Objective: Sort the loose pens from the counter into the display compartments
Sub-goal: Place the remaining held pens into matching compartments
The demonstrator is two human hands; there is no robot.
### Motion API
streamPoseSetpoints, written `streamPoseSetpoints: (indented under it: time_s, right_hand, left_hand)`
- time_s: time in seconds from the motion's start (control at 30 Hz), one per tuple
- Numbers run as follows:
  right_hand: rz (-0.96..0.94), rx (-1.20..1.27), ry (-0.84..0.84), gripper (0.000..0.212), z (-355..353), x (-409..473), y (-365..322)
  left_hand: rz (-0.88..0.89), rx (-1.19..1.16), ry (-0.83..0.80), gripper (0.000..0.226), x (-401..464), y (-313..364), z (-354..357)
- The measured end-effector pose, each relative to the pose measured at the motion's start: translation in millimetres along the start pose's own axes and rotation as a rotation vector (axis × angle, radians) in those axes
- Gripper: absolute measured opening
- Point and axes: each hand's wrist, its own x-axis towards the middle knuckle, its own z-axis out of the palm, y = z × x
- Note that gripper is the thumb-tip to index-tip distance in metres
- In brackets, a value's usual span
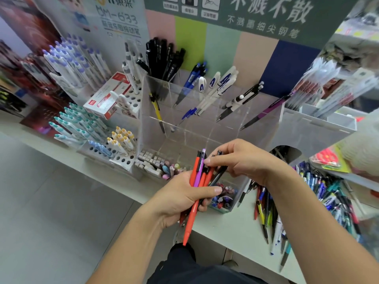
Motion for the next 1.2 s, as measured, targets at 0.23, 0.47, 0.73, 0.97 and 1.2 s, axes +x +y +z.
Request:
streamPoseSetpoints:
  time_s: [0.23,0.47,0.73,0.97,1.2]
  right_hand:
    - [0.02,-0.019,-0.203,0.018,1.4,9.1,-1.3]
    - [-0.157,0.02,-0.141,0.023,-1.8,7.8,-2.4]
    - [-0.213,-0.065,-0.089,0.014,-14.0,4.3,-14.7]
    - [-0.282,-0.012,-0.036,0.026,-18.9,0.8,-27.9]
    - [-0.367,0.145,-0.024,0.016,-26.1,4.9,-33.0]
  left_hand:
    - [0.035,0.125,0.042,0.03,-1.5,0.7,-5.7]
    - [0.031,-0.069,-0.095,0.028,-7.7,3.4,-13.2]
    - [0.006,-0.1,-0.145,0.023,-8.3,7.8,-20.7]
    - [-0.057,-0.39,-0.26,0.048,0.0,13.6,-23.6]
    - [-0.053,-0.69,-0.583,0.024,5.4,11.6,-37.8]
